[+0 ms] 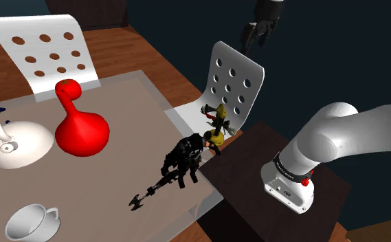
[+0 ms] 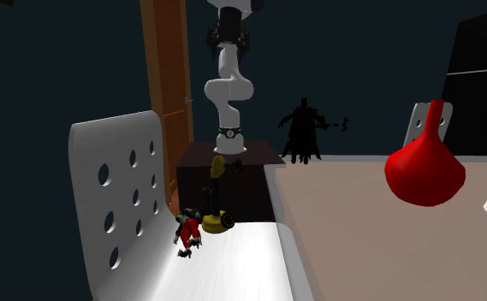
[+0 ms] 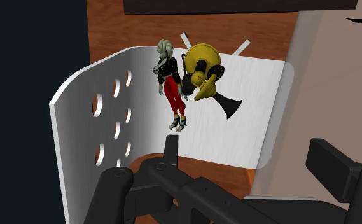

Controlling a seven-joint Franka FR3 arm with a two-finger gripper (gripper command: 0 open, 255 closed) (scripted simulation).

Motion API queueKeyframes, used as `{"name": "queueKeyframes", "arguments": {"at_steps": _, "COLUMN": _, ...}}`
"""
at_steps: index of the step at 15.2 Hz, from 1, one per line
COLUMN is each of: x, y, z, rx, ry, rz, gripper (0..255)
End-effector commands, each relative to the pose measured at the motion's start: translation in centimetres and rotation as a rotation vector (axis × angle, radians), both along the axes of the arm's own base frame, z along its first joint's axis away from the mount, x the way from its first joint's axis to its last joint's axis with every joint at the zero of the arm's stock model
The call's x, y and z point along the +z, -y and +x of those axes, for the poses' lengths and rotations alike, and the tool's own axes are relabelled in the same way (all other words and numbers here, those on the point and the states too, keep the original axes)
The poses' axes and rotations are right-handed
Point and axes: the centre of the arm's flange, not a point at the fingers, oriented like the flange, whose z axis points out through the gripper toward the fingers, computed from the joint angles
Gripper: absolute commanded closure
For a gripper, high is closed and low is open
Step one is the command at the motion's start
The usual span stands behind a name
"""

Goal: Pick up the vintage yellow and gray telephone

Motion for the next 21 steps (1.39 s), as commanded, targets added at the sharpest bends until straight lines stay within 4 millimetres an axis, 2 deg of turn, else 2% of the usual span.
{"name": "queueKeyframes", "arguments": {"at_steps": 1, "x": 0.0, "y": 0.0, "z": 0.0, "rx": 0.0, "ry": 0.0, "rz": 0.0, "gripper": 0}}
{"name": "queueKeyframes", "arguments": {"at_steps": 21, "x": -24.6, "y": 7.6, "z": 8.2, "rx": -0.095, "ry": -0.077, "rz": 0.117, "gripper": 0}}
